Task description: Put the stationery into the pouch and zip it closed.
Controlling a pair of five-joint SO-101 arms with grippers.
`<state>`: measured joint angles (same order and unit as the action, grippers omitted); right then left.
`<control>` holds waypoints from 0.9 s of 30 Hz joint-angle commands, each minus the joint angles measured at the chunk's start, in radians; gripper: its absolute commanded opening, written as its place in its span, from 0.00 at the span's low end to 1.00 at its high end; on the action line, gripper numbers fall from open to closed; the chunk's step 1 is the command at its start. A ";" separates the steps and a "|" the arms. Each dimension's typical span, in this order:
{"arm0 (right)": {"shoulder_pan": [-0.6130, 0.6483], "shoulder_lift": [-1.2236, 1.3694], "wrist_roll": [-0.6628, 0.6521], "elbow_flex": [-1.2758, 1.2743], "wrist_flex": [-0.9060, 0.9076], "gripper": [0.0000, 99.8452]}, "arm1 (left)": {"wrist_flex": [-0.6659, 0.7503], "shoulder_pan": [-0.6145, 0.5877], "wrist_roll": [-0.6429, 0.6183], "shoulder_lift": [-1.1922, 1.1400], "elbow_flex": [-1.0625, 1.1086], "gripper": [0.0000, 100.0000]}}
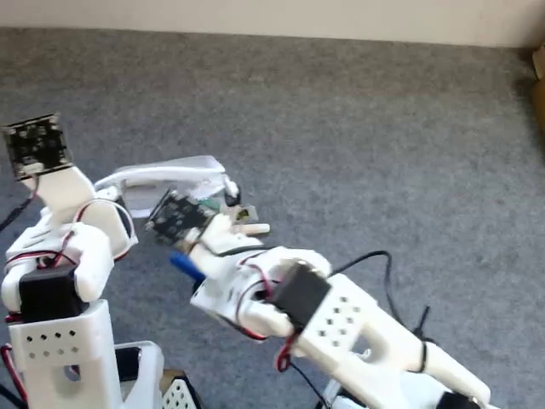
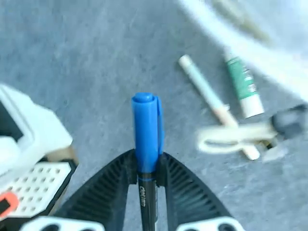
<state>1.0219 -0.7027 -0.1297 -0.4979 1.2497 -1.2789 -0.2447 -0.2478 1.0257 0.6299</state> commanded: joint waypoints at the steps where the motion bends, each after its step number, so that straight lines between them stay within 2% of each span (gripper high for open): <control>1: -0.062 -0.113 0.009 0.007 -0.041 0.00 | 0.023 0.042 0.009 0.001 -0.058 0.01; 5: -0.087 -0.219 0.009 -0.047 -0.114 0.00 | 0.023 0.044 0.009 0.001 -0.053 0.01; 14: -0.087 -0.509 0.006 -0.433 -0.605 0.00 | 0.023 0.044 0.009 0.001 -0.050 0.01; 27: -0.084 -0.809 0.009 -0.680 -1.030 0.00 | 0.023 0.039 0.011 0.001 -0.048 0.01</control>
<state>0.9482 -1.4377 -0.1297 -1.1546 0.3429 -1.2789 -0.2232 -0.2463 1.0257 0.6299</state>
